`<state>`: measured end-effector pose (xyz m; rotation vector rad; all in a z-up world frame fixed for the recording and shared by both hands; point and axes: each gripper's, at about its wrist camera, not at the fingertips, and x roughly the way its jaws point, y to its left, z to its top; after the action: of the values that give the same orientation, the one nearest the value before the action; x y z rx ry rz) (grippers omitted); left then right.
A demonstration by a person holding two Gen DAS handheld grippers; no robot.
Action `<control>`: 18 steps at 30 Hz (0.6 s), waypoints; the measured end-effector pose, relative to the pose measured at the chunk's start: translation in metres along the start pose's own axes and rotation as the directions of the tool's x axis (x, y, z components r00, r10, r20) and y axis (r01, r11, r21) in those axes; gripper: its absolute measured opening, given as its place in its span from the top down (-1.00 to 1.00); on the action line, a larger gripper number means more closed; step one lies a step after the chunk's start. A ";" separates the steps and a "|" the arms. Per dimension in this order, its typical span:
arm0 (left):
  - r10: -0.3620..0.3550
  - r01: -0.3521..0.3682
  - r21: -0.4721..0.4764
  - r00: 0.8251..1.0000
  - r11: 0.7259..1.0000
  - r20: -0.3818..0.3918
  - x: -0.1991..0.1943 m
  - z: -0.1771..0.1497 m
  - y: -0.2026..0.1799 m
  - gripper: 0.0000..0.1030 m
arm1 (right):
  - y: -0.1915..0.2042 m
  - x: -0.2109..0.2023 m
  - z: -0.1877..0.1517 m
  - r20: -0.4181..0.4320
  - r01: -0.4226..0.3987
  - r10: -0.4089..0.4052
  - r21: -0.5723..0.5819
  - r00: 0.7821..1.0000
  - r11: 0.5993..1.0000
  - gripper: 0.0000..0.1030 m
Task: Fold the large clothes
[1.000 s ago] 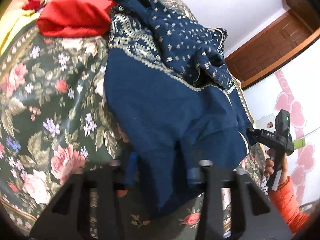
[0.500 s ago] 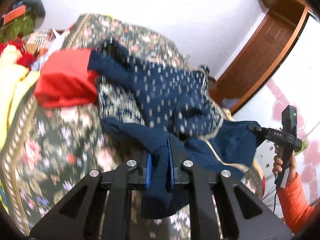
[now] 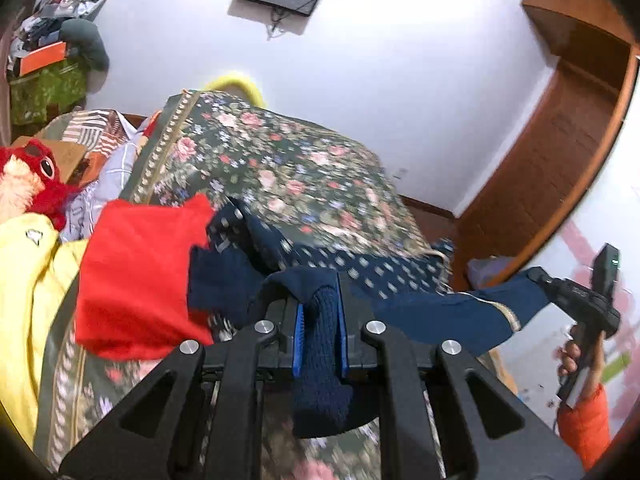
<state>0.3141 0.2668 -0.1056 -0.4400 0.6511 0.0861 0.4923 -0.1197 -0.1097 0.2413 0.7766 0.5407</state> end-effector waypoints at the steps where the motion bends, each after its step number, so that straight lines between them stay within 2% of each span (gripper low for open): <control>1: 0.024 -0.024 0.008 1.000 1.000 -0.006 0.011 0.005 0.001 0.75 | 0.001 0.011 0.004 0.001 0.013 -0.013 -0.005 1.000 1.000 0.88; 6: 0.119 -0.118 0.026 0.991 0.993 -0.056 0.065 0.018 0.014 0.75 | -0.004 0.058 0.013 -0.045 0.062 -0.062 -0.005 0.997 0.998 0.88; 12: 0.202 -0.198 0.044 0.973 0.979 -0.115 0.122 0.016 0.030 0.74 | -0.031 0.113 0.005 -0.143 0.105 -0.098 0.044 0.985 0.993 0.88; 15: 0.266 -0.251 0.133 0.958 0.959 -0.111 0.141 0.009 0.025 0.72 | -0.040 0.130 -0.002 -0.187 0.127 -0.119 0.028 0.975 0.992 0.87; 18: 0.338 -0.302 0.253 0.935 0.919 -0.110 0.155 -0.004 0.016 0.66 | -0.043 0.142 -0.008 -0.233 0.117 -0.114 -0.001 0.966 0.993 0.86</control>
<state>0.4317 0.2702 -0.2075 -0.1091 0.8698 0.2877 0.5861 -0.0782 -0.2172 0.1444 1.0159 0.4577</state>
